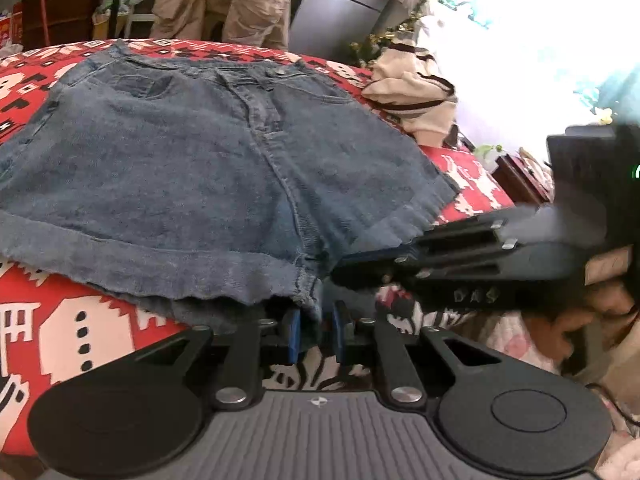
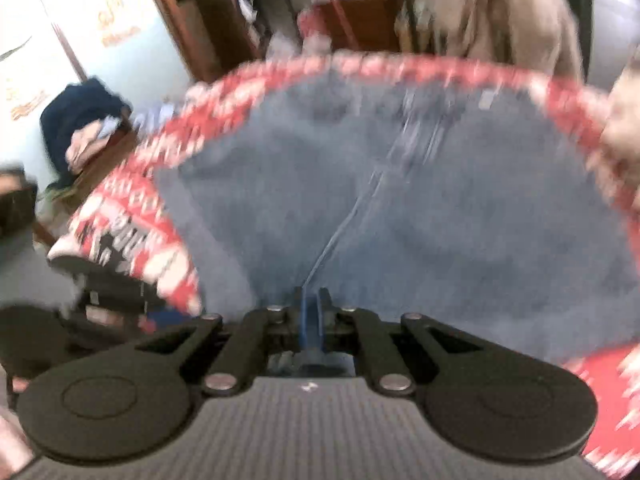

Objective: Fold clothes

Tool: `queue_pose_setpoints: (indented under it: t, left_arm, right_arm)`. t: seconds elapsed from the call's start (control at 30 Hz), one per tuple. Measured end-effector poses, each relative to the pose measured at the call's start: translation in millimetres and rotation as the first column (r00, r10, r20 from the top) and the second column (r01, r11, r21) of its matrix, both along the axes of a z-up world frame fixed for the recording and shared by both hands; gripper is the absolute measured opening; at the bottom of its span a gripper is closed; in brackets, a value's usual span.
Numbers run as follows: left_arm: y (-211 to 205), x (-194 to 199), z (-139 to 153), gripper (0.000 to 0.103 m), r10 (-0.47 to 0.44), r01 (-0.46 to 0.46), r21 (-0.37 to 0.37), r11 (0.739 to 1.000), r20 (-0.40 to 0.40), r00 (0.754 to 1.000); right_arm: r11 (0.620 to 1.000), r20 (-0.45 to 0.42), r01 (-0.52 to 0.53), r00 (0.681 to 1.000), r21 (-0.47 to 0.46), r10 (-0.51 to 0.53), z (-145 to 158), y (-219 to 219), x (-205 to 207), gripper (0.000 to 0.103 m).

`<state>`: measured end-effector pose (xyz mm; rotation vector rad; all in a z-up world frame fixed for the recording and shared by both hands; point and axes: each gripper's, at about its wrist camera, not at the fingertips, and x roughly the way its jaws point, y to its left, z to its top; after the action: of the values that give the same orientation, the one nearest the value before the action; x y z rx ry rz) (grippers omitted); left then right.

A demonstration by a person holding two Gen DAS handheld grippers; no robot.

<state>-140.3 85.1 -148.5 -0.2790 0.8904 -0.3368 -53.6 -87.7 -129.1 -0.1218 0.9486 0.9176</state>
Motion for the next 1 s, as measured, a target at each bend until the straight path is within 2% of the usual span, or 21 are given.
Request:
queue_pose_setpoints:
  t: [0.13, 0.23, 0.37, 0.5, 0.57, 0.77, 0.87, 0.93, 1.0]
  left_arm:
    - [-12.0, 2.5, -2.6, 0.014, -0.034, 0.034, 0.039, 0.999, 0.006, 0.999]
    - [-20.6, 1.2, -3.6, 0.014, -0.071, 0.07, 0.092, 0.993, 0.015, 0.997]
    - [-28.3, -7.1, -1.2, 0.014, -0.121, 0.111, 0.17, 0.979, 0.051, 0.991]
    - [-20.7, -12.6, 8.3, 0.015, -0.095, 0.08, 0.145, 0.986, 0.1, 0.99]
    - [-21.3, -9.4, 6.8, 0.016, -0.103, 0.089, 0.136, 0.987, 0.095, 0.99]
    - [-33.2, -7.5, -5.6, 0.015, -0.158, 0.14, 0.205, 0.969, 0.07, 0.985]
    - [-31.8, -8.7, -5.4, 0.016, -0.155, 0.14, 0.195, 0.971, 0.064, 0.986]
    - [-30.9, -9.5, -5.3, 0.016, -0.153, 0.139, 0.188, 0.972, 0.06, 0.986]
    - [-29.9, -10.4, -5.2, 0.016, -0.151, 0.139, 0.181, 0.974, 0.056, 0.987]
  right_arm:
    - [0.998, -0.064, 0.054, 0.997, 0.03, -0.052, -11.3, -11.8, -3.6, 0.007]
    - [0.999, -0.039, 0.034, 0.999, 0.015, -0.034, -14.7, -9.8, -9.3, 0.007]
    - [0.998, -0.061, 0.051, 0.997, 0.03, -0.049, -14.2, -17.3, -12.6, 0.007]
    - [0.999, -0.043, 0.039, 0.998, 0.015, -0.038, -10.2, -15.0, -13.6, 0.007]
    - [0.999, -0.032, 0.033, 0.999, 0.008, -0.033, -9.0, -13.6, -14.7, 0.008]
    - [0.999, -0.058, 0.046, 0.997, 0.023, -0.044, -9.9, -17.1, -12.8, 0.009]
    - [0.999, -0.058, 0.03, 0.998, 0.01, -0.029, -8.1, -17.3, -15.7, 0.01]
    - [0.999, -0.08, 0.033, 0.996, 0.033, -0.031, -3.5, -18.5, -14.1, 0.009]
    - [0.996, -0.065, 0.038, 0.997, 0.078, -0.033, 2.4, -15.6, -11.2, 0.009]
